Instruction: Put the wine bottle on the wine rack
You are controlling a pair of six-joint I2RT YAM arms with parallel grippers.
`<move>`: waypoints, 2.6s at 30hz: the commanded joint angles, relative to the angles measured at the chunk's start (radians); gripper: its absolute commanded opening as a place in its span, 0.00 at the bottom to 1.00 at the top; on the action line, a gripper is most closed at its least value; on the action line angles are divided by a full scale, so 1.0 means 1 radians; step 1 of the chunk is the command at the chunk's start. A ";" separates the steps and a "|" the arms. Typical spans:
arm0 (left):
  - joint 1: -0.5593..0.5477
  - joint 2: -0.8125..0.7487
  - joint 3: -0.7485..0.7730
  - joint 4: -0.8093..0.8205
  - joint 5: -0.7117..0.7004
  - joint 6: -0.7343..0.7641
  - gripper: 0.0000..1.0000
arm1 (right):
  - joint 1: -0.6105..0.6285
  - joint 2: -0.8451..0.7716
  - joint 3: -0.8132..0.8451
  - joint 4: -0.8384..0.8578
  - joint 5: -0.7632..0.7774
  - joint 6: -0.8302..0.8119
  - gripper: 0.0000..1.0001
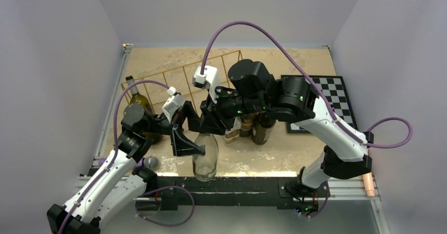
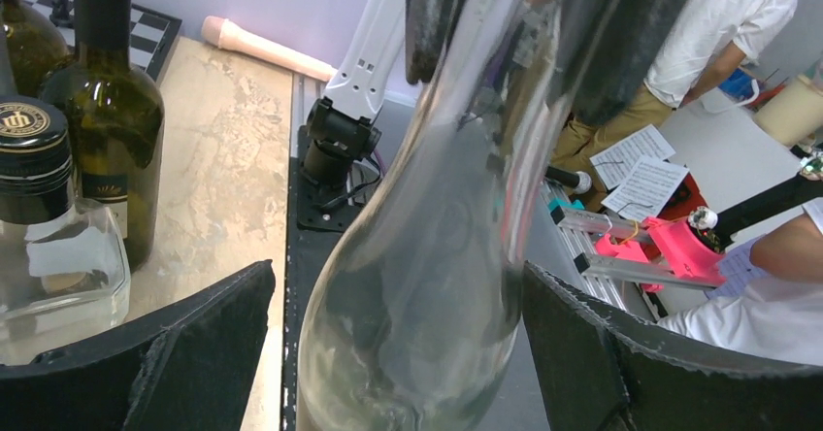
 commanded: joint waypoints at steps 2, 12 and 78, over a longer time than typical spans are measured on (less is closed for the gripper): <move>-0.007 0.022 0.010 0.073 -0.022 -0.015 0.99 | 0.001 -0.048 -0.020 0.306 0.000 0.030 0.00; -0.011 0.045 0.009 0.097 -0.036 -0.025 0.95 | 0.001 -0.071 -0.098 0.382 0.009 0.025 0.00; -0.010 0.063 0.609 -1.005 -1.346 0.458 0.00 | 0.001 -0.451 -0.581 0.585 0.392 0.057 0.99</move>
